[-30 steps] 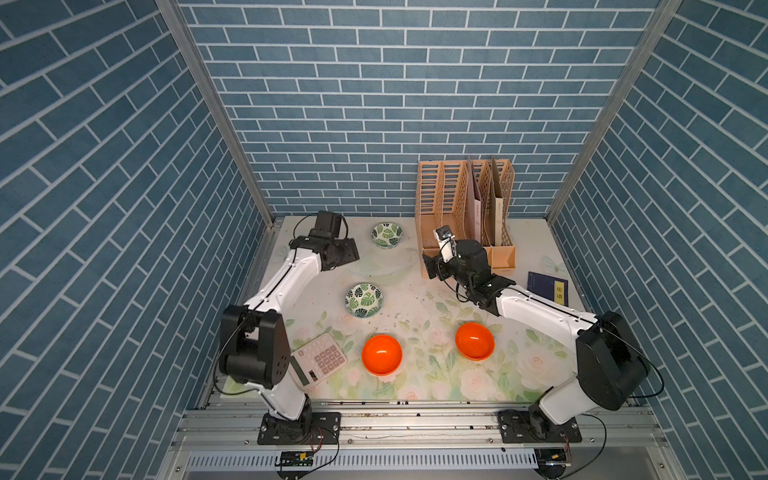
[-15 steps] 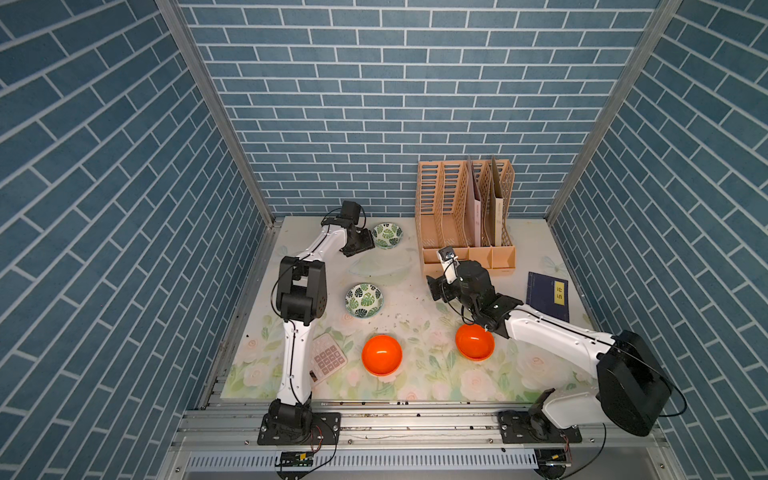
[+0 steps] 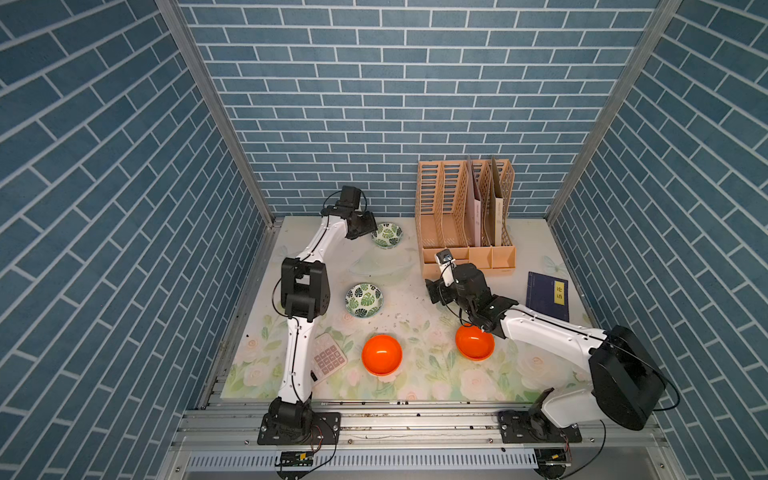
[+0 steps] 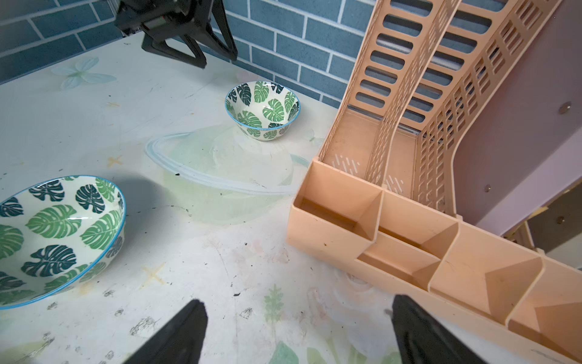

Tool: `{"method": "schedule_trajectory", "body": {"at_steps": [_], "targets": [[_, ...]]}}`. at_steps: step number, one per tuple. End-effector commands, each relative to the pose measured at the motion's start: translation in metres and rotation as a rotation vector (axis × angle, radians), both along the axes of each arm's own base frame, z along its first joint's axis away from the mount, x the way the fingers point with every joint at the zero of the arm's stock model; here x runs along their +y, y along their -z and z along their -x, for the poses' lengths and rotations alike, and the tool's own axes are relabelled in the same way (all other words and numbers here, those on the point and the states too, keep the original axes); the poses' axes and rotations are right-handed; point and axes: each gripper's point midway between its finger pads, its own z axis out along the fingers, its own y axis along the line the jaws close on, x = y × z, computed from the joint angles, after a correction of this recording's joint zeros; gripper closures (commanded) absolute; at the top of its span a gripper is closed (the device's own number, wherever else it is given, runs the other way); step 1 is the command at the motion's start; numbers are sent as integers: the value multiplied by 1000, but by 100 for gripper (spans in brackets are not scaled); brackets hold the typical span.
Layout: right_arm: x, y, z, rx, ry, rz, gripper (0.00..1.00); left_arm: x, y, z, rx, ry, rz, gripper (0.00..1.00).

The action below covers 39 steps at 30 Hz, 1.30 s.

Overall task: Stack the bowls
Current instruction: Pick up the bowl from the center of the board.

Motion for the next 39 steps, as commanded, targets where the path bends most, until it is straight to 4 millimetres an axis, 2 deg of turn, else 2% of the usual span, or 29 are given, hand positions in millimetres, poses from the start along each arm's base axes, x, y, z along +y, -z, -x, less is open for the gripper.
{"method": "schedule_trajectory", "body": {"at_steps": [1, 9, 21, 29, 36, 39], "targets": [[0, -6, 2, -6, 27, -32, 5, -4, 29, 5, 69, -3, 18, 39], [-3, -6, 3, -8, 38, -26, 5, -9, 41, 5, 83, -3, 19, 42], [-6, -3, 5, -7, 45, -18, 4, -19, 62, 7, 113, 7, 22, 53], [-8, -4, 5, -14, 50, -13, 4, -19, 62, 4, 110, -1, 29, 64], [-9, -7, 5, -20, 51, -16, 5, -20, 70, 4, 124, -6, 36, 65], [-9, -6, 6, -18, 51, -13, 4, -23, 70, 3, 120, -6, 52, 69]]}}
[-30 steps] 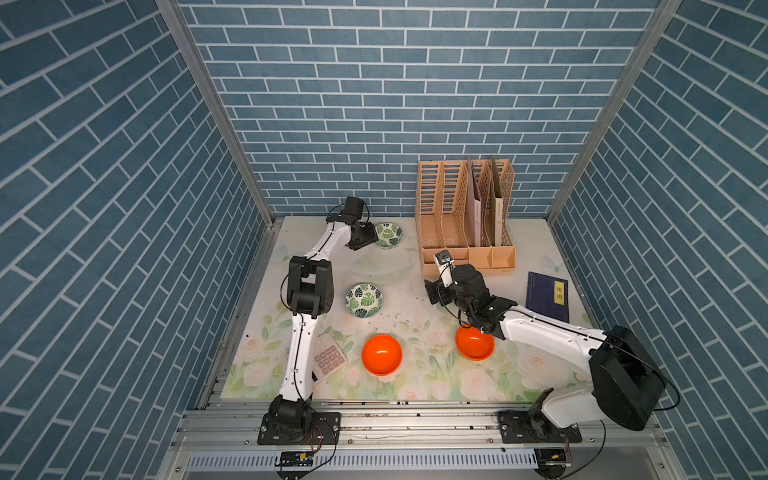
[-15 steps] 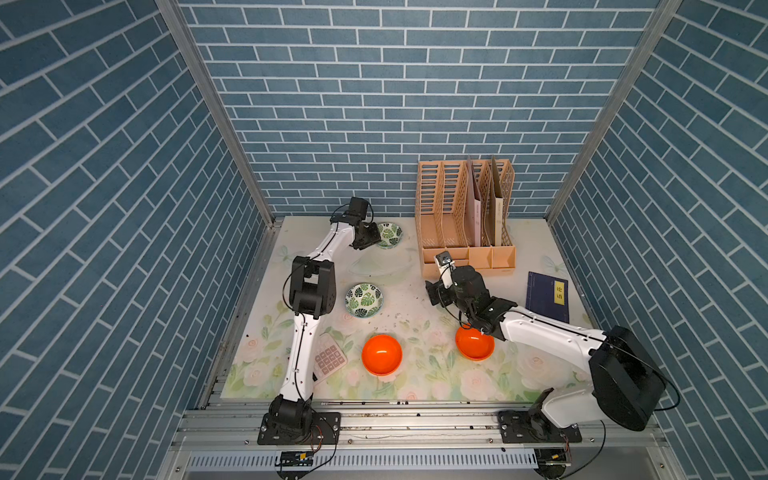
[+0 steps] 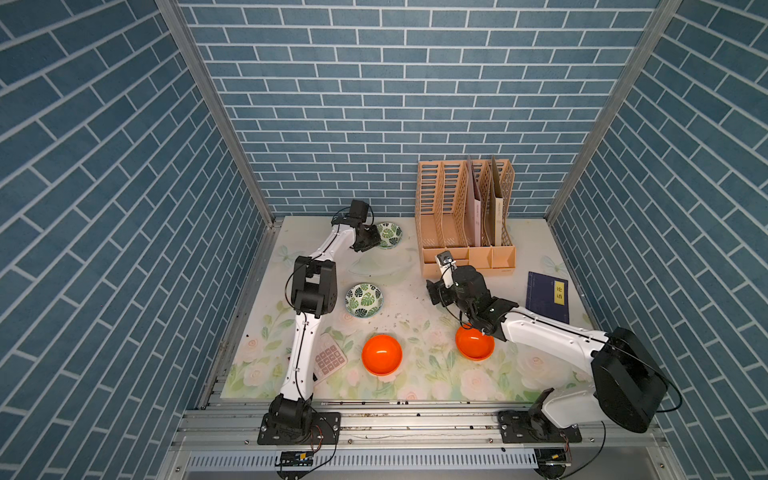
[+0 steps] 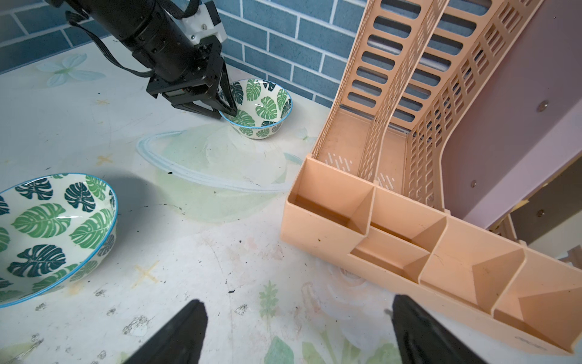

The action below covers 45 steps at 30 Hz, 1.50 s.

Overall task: Stack the bowls
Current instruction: Pick up the bowl from the center of the board.

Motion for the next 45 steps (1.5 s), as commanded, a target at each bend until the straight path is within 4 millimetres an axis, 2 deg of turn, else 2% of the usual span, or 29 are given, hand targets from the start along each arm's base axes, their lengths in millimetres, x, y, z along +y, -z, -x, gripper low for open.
{"method": "schedule_trajectory", "body": {"at_steps": [1, 6, 11, 16, 19, 25, 33, 35, 38, 42, 45], "targets": [[-3, -6, 3, -5, 23, -28, 5, -3, 6, -2, 6, -2, 11, 71], [-2, -3, 3, 0, 21, -32, 5, -5, 2, -4, -8, -5, 28, 78], [-2, -2, 3, 3, 19, -35, 4, -7, 2, -6, -13, -7, 40, 92], [-3, -2, 3, 0, 22, -33, 4, -9, -2, -4, -14, 4, 52, 98], [-3, 0, 4, 4, 20, -35, 5, -11, -11, 0, -20, 22, 62, 100], [0, 3, 4, 7, 11, -45, 4, -10, -58, 15, -68, 67, 71, 100], [10, 7, 2, 14, -15, -67, 5, 8, -110, 67, -99, 106, 36, 100], [11, 7, 0, 12, -16, -66, 5, 12, -112, 88, -84, 114, 27, 100], [10, 3, -4, -7, -3, -45, 5, 23, -106, 124, -51, 112, -2, 100], [7, -12, -10, -47, 9, -10, 4, 42, -116, 173, -41, 112, -57, 100], [9, -19, -14, -58, 6, 5, 4, 48, -130, 205, -54, 116, -49, 100]]}}
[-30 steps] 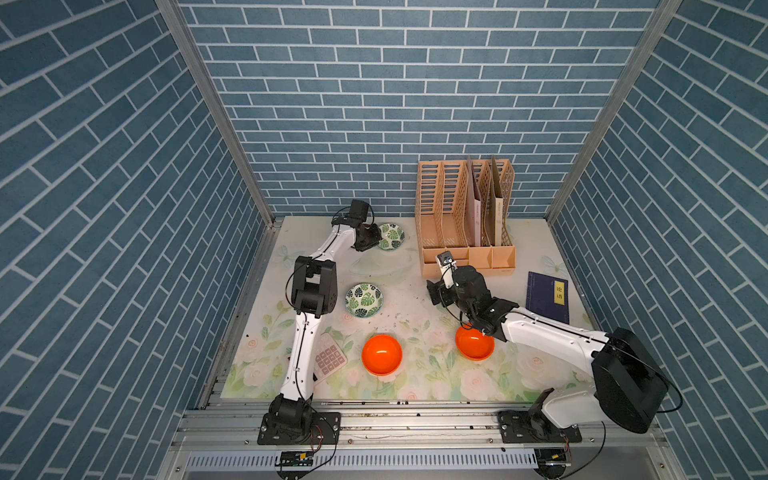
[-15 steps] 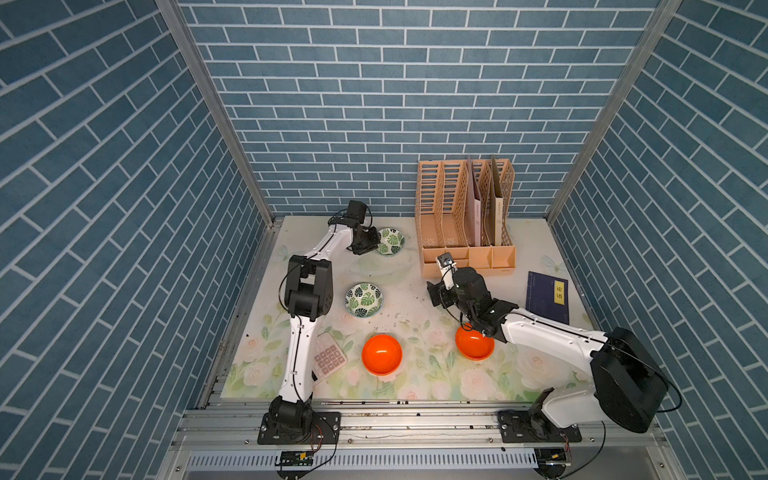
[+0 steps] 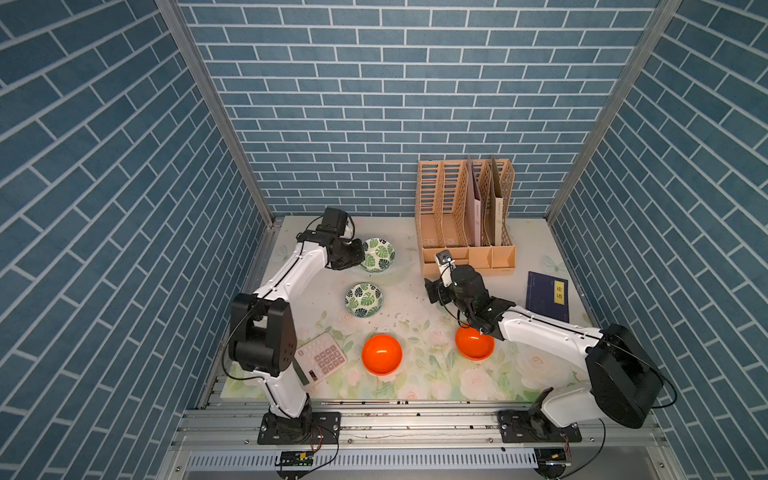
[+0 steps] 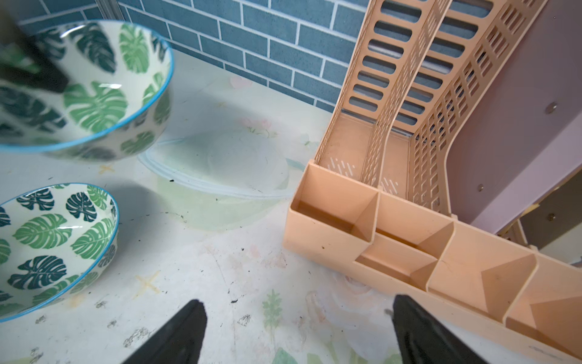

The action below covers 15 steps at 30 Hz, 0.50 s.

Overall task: Stack the bowls
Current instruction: Pick up the bowl from the center of the board, then place the bowl on the bowl.

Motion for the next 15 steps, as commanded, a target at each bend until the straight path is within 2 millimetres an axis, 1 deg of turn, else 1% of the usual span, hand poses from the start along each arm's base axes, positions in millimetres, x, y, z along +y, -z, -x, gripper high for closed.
{"method": "schedule_trajectory", "body": {"at_steps": [1, 4, 7, 10, 15], "targets": [[3, -15, -7, -34, 7, 27, 3, 9, -13, 31, -19, 13, -13, 100], [6, -16, -10, -35, 0, 26, 4, 16, -7, 60, 2, 11, -25, 100], [8, -16, -11, -32, -3, 19, 4, 25, 4, 76, 14, -4, -52, 100], [12, -17, -13, -27, -12, 9, 4, 24, 16, 82, 32, -5, -39, 100], [12, -20, -12, -28, -17, -1, 4, 21, 27, 79, 42, -13, -22, 100]]}}
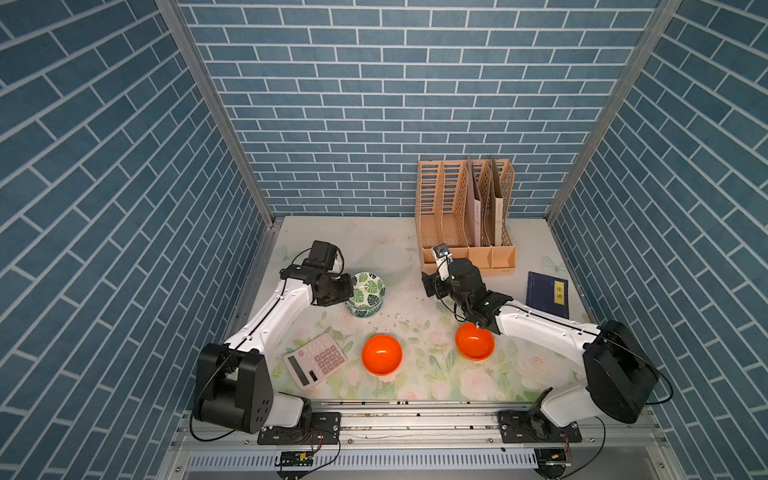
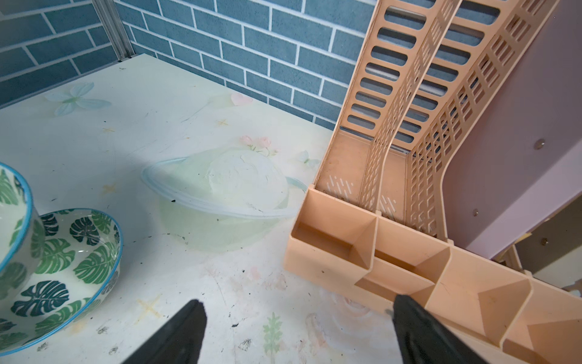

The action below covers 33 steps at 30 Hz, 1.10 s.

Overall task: Stack the bowls
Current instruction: Place the bowl on the bowl.

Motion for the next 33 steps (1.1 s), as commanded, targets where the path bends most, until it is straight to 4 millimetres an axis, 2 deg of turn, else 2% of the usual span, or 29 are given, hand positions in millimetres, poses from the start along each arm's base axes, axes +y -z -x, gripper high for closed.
{"method": "schedule_trajectory", "body": {"at_steps": [1, 22, 33], "targets": [[3, -9, -2, -15, -11, 3, 4, -4, -4, -11, -42, -8, 24, 100], [0, -5, 2, -11, -15, -8, 4, 2, 35, -14, 39, -20, -28, 100], [-1, -6, 4, -14, -20, -14, 4, 3, 43, -14, 60, -24, -40, 100]]}}
